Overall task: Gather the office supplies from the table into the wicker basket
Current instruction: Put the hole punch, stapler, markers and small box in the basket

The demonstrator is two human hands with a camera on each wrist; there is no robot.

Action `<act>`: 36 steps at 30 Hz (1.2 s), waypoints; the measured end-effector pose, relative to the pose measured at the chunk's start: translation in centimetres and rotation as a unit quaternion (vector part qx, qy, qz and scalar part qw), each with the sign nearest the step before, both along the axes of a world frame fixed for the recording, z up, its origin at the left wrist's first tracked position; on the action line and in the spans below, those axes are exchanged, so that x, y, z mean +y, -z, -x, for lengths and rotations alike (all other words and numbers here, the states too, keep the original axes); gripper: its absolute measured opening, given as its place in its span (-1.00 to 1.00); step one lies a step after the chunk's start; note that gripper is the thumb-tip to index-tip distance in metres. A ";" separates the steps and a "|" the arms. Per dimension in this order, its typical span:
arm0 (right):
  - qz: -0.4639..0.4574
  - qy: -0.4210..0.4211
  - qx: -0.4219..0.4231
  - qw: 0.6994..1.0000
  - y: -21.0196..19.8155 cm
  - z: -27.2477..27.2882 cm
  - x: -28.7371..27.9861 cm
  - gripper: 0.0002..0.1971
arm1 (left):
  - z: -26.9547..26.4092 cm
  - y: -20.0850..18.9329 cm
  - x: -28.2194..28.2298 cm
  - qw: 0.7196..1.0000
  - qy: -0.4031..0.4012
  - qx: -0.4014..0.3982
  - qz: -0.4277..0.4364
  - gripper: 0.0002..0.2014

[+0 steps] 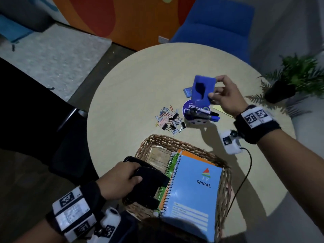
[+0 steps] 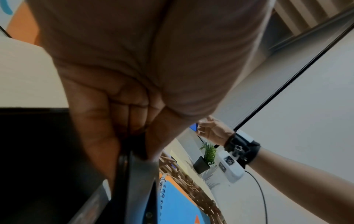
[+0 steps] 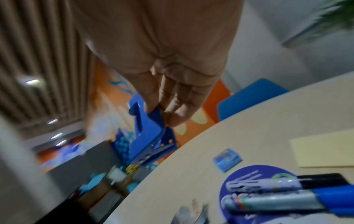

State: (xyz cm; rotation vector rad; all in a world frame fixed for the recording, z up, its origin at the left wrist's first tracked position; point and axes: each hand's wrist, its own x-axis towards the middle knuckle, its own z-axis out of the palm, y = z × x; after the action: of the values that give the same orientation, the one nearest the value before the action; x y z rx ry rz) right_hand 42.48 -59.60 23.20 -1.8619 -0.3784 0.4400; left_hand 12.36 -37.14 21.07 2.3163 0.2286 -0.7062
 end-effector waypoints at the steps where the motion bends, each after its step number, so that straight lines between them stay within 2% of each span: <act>1: 0.005 -0.058 -0.007 0.998 -0.7 2.2 0.5 -0.59 | 0.1 0.1 0.1 1.000 -0.003 -0.005 0.005 -0.81; 4: 0.074 -0.192 -0.045 0.977 -0.6 8.4 2.2 -0.64 | 0.5 0.1 0.3 1.000 -0.006 -0.028 0.009 -0.77; 9: 0.206 -0.309 -0.084 0.925 3.2 14.2 4.6 -0.66 | 0.8 -0.3 1.8 0.997 -0.044 -0.040 0.056 -0.83; 11: 0.254 -0.318 -0.084 0.910 4.6 15.0 5.2 -0.62 | 0.7 -0.9 3.3 0.993 -0.072 -0.047 0.079 -0.83; 16: 0.314 -0.299 -0.075 0.898 5.4 16.0 6.2 -0.61 | 0.5 -1.2 7.7 0.985 -0.122 -0.068 0.101 -0.80; 19: 0.354 -0.315 -0.056 0.879 5.3 16.8 6.8 -0.49 | -0.3 -1.1 9.4 0.980 -0.141 -0.069 0.124 -0.82; 21: 0.363 -0.313 -0.041 0.877 5.2 17.0 7.1 -0.46 | -1.6 -0.9 10.4 0.980 -0.140 -0.069 0.124 -0.83; 28: 0.389 -0.318 -0.072 0.861 5.1 17.8 7.6 -0.35 | -10.9 1.1 11.9 0.994 -0.037 -0.102 -0.032 -0.73; 30: 0.388 -0.315 -0.084 0.862 5.0 18.0 7.1 -0.39 | -13.7 1.5 11.0 0.992 0.007 -0.104 -0.077 -0.71; 33: 0.355 -0.275 -0.105 0.887 3.9 17.4 5.3 -0.54 | -17.7 1.4 7.8 0.982 0.081 -0.138 -0.095 -0.69; 36: 0.315 -0.185 -0.105 0.925 2.4 16.1 2.2 -0.62 | -22.2 1.2 2.3 0.964 0.166 -0.187 -0.092 -0.69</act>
State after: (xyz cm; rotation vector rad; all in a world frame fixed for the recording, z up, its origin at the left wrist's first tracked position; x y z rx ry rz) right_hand 26.39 -57.41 20.82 -2.4839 -0.8167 0.6748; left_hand 34.53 -34.88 19.85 2.6452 -0.2860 -0.4005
